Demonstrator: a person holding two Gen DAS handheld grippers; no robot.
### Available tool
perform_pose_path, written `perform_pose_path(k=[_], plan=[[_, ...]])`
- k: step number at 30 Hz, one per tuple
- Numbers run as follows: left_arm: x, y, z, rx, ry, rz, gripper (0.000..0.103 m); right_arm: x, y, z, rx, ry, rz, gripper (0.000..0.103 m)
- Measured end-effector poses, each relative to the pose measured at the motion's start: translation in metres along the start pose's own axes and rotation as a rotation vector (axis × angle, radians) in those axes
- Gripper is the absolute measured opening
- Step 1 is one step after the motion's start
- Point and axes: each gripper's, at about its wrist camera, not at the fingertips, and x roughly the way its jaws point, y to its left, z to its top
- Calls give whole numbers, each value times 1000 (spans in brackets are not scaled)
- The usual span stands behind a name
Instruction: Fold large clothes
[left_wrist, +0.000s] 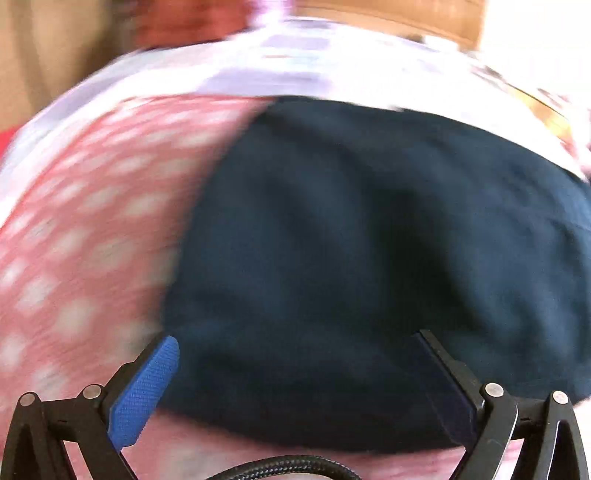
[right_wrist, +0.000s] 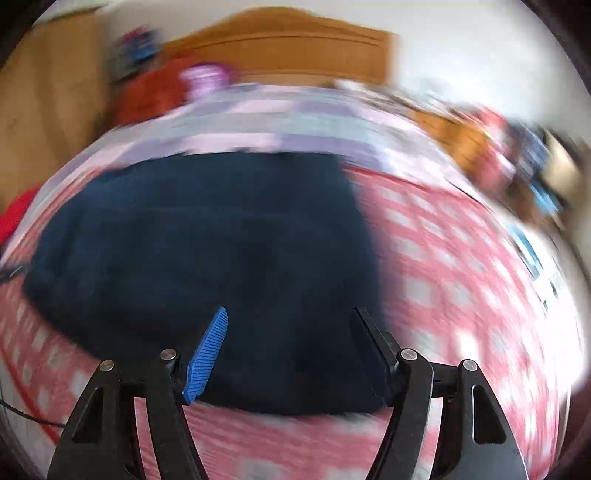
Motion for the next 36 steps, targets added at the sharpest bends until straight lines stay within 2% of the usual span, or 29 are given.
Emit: perform_pose_path(k=[2,4,5,7,8,12,13,14,15,16,17,18,19,22,25,27,28,31,32,36], plan=[[19,-50,6,60,9,-80,102,20,55,16,-104,-2,71,73],[33,-78,6,122,20,-70,102,39,92,23,-194,5,91,73],[41,-82,4,137,31,-51,102,45,99,22,-217,13,86,73],[53,-66,-2,102,55,-36,103,67,93,18,-222,75,49,73],[55,-52,-6,72,65,-24,103,71,80,11,-204,93,33,74],[51,34,-22,-18,93,122,103,65,-36,-17,-43,88,-110,74],[48,59,-26,-41,102,137,103,61,-59,-22,-10,104,-160,75],[45,77,-28,-41,125,195,103,58,-87,-29,40,131,-201,81],[44,89,-28,-39,145,238,103,53,-119,-36,144,160,-180,82],[40,99,-28,-50,158,253,103,48,-138,-40,202,182,-183,82],[34,112,-28,-84,186,271,103,40,-150,-44,214,197,-234,82],[31,116,-27,-103,201,274,103,29,-155,-45,196,197,-288,82],[22,118,-27,-112,224,284,103,20,-154,-46,188,195,-302,82],[-10,97,-29,-87,268,302,103,-11,-135,-48,185,207,-232,82],[-61,68,-31,-100,306,325,103,-59,-97,-49,167,206,-94,82],[-98,46,-28,-138,314,319,103,-97,-52,-47,147,217,-22,82],[-106,48,-21,-142,309,321,103,-117,-34,-42,126,220,0,82],[-167,23,-18,-147,263,345,103,-163,13,-24,98,222,-32,83],[-182,19,-15,-151,251,334,103,-176,31,-22,91,228,-40,83],[-237,-9,-6,-88,222,254,103,-254,87,-10,81,215,-163,83]])
